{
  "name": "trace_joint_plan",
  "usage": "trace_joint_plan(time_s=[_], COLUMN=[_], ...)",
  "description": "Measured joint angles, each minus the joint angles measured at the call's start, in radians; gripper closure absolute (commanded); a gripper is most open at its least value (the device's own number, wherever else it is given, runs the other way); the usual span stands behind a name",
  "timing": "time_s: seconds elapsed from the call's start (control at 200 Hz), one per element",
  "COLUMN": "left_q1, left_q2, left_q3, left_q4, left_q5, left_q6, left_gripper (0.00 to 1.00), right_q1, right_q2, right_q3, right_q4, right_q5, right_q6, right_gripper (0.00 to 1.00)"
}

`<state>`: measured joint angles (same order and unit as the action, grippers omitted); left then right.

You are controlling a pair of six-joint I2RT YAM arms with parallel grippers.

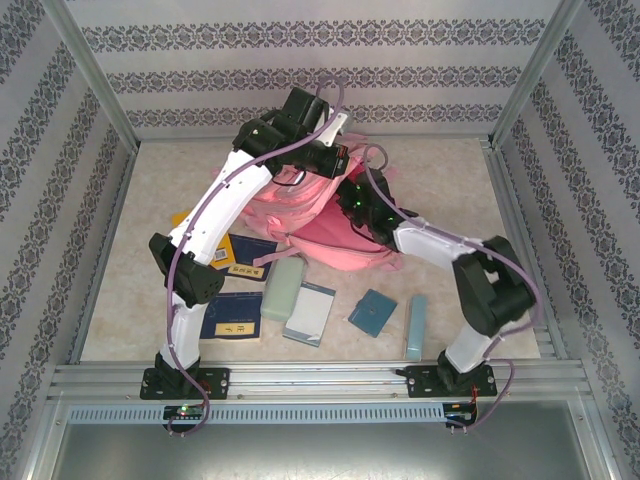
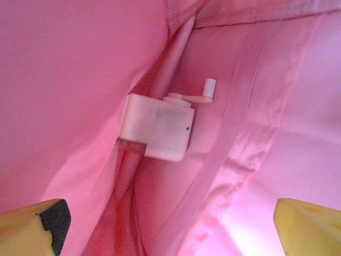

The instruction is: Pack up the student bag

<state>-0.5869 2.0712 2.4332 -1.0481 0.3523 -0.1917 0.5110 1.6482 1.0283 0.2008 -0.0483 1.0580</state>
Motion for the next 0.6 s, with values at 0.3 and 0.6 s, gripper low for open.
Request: trace_joint_plan(time_s=[0.3, 0.6], left_q1=[0.005, 0.005], left_q2=[-0.008, -0.086], left_q3=[-0.159, -0.379], left_q4=[0.068, 0.180], left_q5=[0.046, 0.082], left_q6=[-0.012, -0.032], left_gripper=[1.00, 1.00], right_q1=[-0.241, -0.034], right_q2=[-0.343, -0.718], right_q3=[-0.417, -0.357], right_q4=[0.087, -0.554], right_q5=[-0.258, 0.083], right_q6=[-0.083, -0.280], right_gripper=[0.02, 0.02])
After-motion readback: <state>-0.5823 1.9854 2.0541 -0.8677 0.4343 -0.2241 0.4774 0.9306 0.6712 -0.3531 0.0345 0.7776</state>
